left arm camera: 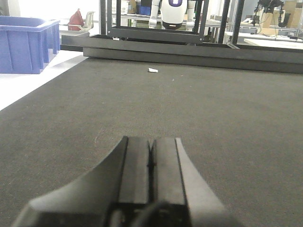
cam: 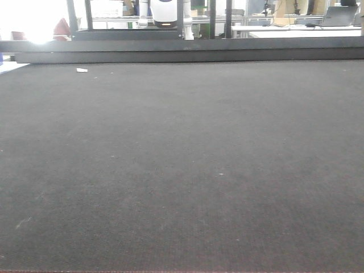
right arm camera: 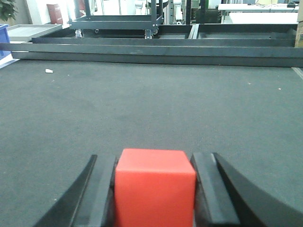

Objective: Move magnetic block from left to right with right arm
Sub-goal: 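Raise the held red cube with the right gripper and hold it, then drive the base away from the table carrying the red cube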

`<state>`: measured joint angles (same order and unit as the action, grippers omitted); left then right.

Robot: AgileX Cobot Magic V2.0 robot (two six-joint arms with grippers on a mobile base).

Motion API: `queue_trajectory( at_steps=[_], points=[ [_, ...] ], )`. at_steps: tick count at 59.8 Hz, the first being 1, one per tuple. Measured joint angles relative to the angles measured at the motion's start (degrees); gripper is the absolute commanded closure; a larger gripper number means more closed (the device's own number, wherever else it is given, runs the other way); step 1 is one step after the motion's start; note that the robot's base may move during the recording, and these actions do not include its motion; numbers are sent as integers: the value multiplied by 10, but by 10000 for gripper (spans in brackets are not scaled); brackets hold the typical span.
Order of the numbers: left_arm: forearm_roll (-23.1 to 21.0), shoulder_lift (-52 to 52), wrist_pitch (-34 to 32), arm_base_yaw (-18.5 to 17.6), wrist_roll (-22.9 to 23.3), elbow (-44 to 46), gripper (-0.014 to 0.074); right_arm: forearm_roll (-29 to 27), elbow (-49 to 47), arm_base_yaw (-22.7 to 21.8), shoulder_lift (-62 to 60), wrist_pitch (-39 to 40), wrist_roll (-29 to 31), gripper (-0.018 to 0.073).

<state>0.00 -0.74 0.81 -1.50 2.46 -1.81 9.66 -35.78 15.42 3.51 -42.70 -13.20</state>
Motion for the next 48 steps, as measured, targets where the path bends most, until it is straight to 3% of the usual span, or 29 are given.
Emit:
queue_trajectory(
  at_steps=[48],
  points=[
    [0, 0, 0, 0, 0, 0, 713, 0, 0, 0, 0, 0, 0, 459]
  ],
)
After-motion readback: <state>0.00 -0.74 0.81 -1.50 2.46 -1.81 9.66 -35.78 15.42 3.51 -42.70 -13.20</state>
